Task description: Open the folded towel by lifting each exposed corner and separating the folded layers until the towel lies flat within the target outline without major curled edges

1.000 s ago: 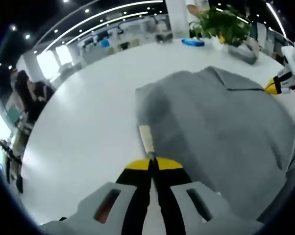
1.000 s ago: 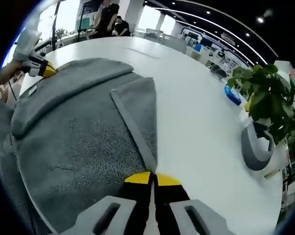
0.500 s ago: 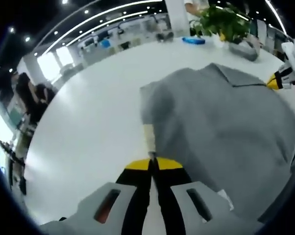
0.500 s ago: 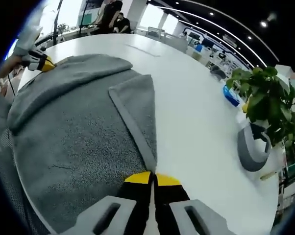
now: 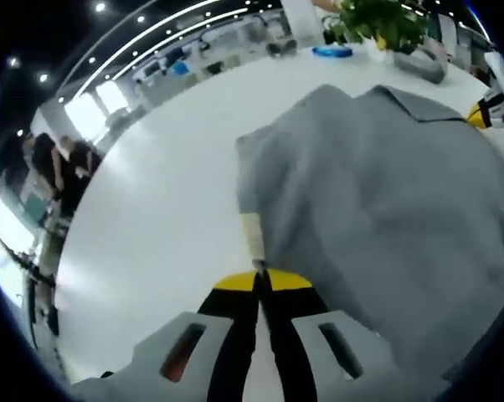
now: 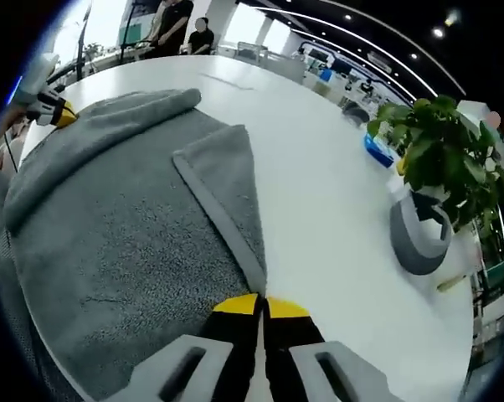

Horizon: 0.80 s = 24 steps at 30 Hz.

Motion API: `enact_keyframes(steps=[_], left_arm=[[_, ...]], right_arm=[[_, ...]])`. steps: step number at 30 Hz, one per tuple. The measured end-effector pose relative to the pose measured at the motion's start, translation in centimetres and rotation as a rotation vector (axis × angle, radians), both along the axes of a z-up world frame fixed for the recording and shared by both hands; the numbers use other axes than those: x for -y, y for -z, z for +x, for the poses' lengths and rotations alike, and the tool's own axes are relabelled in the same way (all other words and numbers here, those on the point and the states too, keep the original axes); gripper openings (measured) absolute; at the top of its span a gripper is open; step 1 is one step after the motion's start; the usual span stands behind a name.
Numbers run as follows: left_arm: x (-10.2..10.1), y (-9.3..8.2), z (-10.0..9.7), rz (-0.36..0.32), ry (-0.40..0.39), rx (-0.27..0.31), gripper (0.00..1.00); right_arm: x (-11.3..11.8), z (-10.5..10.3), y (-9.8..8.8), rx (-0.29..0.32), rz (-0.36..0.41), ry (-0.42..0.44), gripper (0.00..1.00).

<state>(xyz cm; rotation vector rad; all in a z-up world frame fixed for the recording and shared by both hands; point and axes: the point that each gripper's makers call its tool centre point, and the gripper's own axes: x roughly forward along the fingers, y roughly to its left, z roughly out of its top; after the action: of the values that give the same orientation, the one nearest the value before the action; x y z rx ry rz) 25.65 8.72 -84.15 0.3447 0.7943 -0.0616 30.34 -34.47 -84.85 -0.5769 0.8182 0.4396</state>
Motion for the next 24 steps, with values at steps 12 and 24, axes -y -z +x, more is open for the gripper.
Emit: enact_keyframes(steps=[12,24], left_arm=[[-0.8,-0.1,-0.1,0.036,-0.010,-0.003,0.03],[-2.8,-0.1,-0.7,0.004,-0.119,0.005,0.03]], right_arm=[[2.1,0.0,0.0,0.001,-0.008,0.052,0.00],[4.7,0.0,-0.1,-0.001,-0.022,0.104,0.00]])
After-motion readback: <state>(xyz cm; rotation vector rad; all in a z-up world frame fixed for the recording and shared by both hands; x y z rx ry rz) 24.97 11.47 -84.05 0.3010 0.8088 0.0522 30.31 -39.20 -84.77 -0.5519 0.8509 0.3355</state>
